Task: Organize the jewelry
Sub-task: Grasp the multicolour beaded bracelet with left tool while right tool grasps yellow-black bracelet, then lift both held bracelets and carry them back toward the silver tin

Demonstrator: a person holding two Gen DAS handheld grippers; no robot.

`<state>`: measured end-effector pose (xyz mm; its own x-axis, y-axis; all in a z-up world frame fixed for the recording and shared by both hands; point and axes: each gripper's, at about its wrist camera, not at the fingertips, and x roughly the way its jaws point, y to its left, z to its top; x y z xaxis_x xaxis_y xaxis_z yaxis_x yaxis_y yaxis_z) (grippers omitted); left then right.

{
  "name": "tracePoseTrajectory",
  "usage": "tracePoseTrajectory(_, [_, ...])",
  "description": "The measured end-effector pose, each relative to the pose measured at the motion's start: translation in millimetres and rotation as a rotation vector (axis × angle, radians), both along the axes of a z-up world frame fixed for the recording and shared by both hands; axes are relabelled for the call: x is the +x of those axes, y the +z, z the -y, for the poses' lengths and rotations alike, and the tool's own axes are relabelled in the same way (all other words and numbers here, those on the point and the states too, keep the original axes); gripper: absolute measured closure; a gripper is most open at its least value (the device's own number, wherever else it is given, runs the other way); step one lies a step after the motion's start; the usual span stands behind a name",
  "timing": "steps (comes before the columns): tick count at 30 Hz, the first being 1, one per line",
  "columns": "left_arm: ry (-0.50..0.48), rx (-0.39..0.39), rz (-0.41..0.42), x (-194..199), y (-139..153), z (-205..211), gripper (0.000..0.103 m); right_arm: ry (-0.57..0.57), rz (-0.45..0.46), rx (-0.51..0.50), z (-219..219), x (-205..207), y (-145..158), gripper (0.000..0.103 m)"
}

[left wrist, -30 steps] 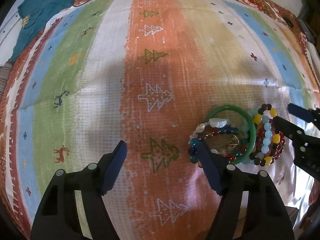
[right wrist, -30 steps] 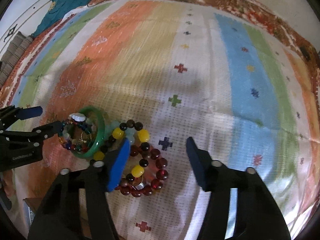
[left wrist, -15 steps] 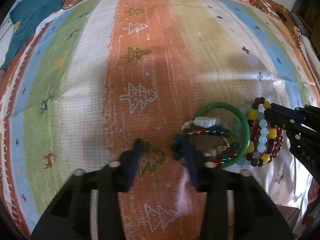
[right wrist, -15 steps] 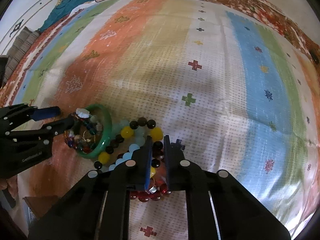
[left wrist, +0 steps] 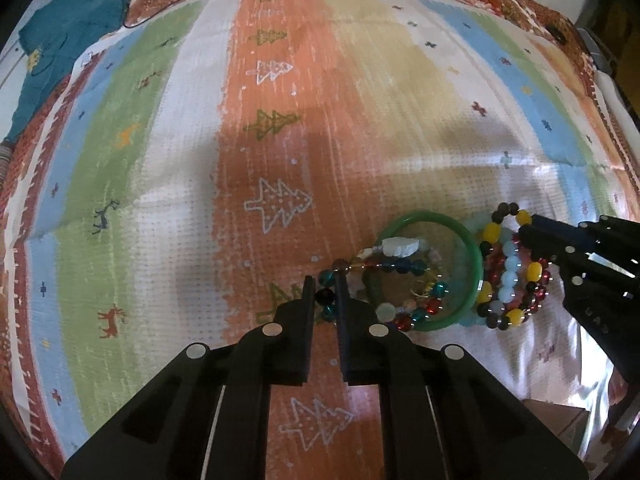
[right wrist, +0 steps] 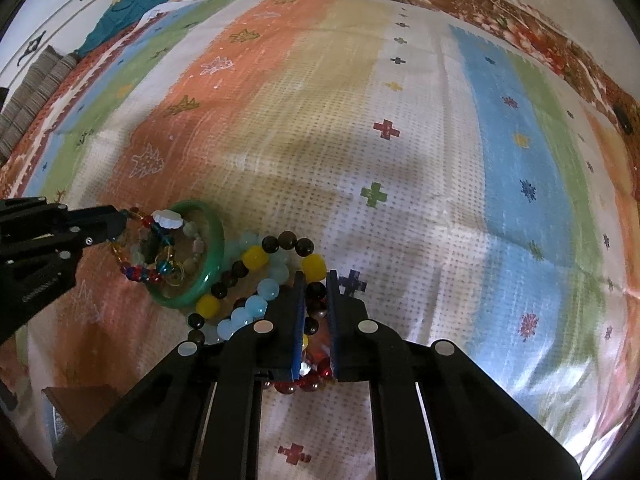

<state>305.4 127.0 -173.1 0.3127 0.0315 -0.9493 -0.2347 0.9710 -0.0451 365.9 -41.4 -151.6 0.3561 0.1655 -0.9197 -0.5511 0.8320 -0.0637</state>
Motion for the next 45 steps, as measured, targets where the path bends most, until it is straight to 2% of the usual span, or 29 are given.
tracePoseTrajectory(19, [-0.033,0.014,0.084,-19.3,44.4,12.2,0.094,-0.012,0.077,0.056,9.4,-28.0,42.5,0.092])
tracePoseTrajectory(22, [-0.037,-0.019,0.092,-23.0,50.9,13.5,0.094,-0.012,0.092,0.064,10.8,-32.6,49.0,0.092])
tracePoseTrajectory(29, [-0.041,-0.003,0.119,-35.3,68.4,17.7,0.094,-0.012,0.101,0.081,15.2,-43.7,57.5,0.092])
tracePoseTrajectory(34, [-0.034,-0.044,0.14,-42.9,76.9,19.3,0.094,-0.018,0.119,0.1,18.7,-49.0,67.5,0.092])
tracePoseTrajectory(37, [-0.044,-0.027,0.149,-46.7,81.7,24.3,0.094,-0.024,0.131,0.113,22.9,-51.7,73.4,0.092])
tracePoseTrajectory(45, [-0.053,-0.039,0.188,-56.4,96.9,31.5,0.094,-0.047,0.129,0.171,32.7,-60.0,82.8,0.092])
